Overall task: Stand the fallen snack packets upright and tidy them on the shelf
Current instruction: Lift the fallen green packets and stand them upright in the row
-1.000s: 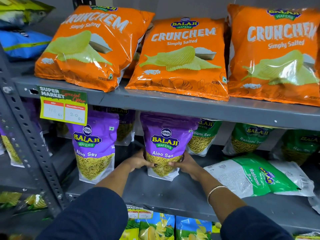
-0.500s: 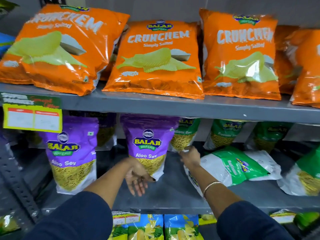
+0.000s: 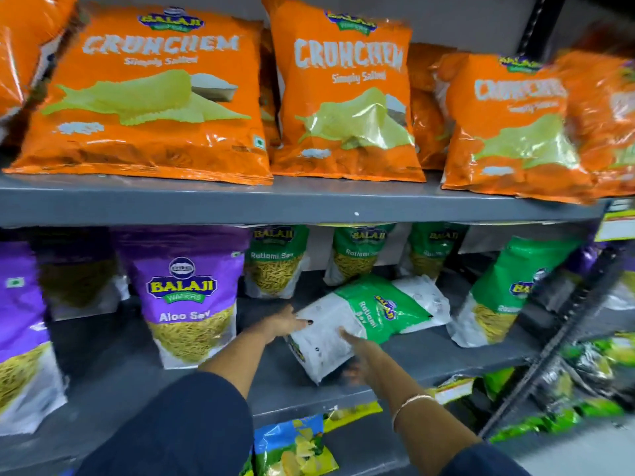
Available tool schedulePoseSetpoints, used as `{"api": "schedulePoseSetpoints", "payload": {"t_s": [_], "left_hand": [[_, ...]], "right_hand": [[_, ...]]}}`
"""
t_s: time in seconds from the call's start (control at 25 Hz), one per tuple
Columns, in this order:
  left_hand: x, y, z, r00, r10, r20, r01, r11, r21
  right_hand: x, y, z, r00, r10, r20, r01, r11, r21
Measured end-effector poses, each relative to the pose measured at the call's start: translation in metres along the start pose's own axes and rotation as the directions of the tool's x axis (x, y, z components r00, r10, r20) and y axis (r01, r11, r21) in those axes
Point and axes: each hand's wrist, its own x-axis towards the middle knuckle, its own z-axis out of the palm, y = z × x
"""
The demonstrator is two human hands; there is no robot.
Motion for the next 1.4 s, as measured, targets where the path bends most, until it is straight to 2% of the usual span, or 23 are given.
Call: {"api": "schedulePoseSetpoints", "payload": {"t_s": [0.12, 0.28, 0.4, 0.52, 0.68, 0.8, 0.92, 1.0, 1.2, 1.4], "left_hand": [[0.0, -0.002, 0.002, 0.994, -0.084, -0.071, 0.076, 0.991, -0.114], [-0.019, -0.006, 0.004, 0.982, -0.176, -0.066, 0.157, 0.961, -0.228], [-0.03, -0.013, 0.003, 0.972, -0.185, -0.148, 0.15, 0.964, -0.217], [-0.041, -0.019, 0.006, 0.948, -0.14, -0.287, 0.09, 0.979, -0.182], [-0.046, -0.04, 0.014, 0.894, -0.092, -0.439, 0.047, 0.992, -0.114], [-0.047, -0.051, 0.016, 0.884, -0.091, -0.459, 0.078, 0.996, -0.047], [-0.045, -0.05, 0.012, 0.922, -0.117, -0.368, 0.105, 0.993, -0.055], [-0.046, -0.048, 0.007, 0.94, -0.105, -0.324, 0.091, 0.994, -0.057], [-0.06, -0.049, -0.004, 0.929, -0.165, -0.331, 0.13, 0.984, -0.126], [-0.066, -0.047, -0.004, 0.95, -0.129, -0.283, 0.074, 0.978, -0.196]], "right_hand": [[0.013, 0.003, 0.005, 0.998, 0.035, 0.059, -0.039, 0.997, 0.071], [0.018, 0.009, 0.0, 0.989, -0.09, 0.115, 0.067, 0.979, 0.19], [0.019, 0.015, 0.0, 0.954, -0.289, 0.081, 0.281, 0.955, 0.095], [0.018, 0.016, 0.004, 0.875, -0.47, 0.113, 0.473, 0.881, 0.003], [0.026, 0.015, 0.007, 0.787, -0.574, 0.226, 0.61, 0.78, -0.142], [0.032, 0.018, 0.009, 0.773, -0.592, 0.228, 0.634, 0.73, -0.257], [0.029, 0.022, 0.01, 0.763, -0.604, 0.231, 0.647, 0.703, -0.296], [0.026, 0.024, 0.009, 0.767, -0.598, 0.234, 0.641, 0.696, -0.324], [0.028, 0.016, -0.007, 0.807, -0.547, 0.22, 0.574, 0.642, -0.509], [0.023, 0.015, -0.009, 0.85, -0.497, 0.177, 0.512, 0.698, -0.501]]}}
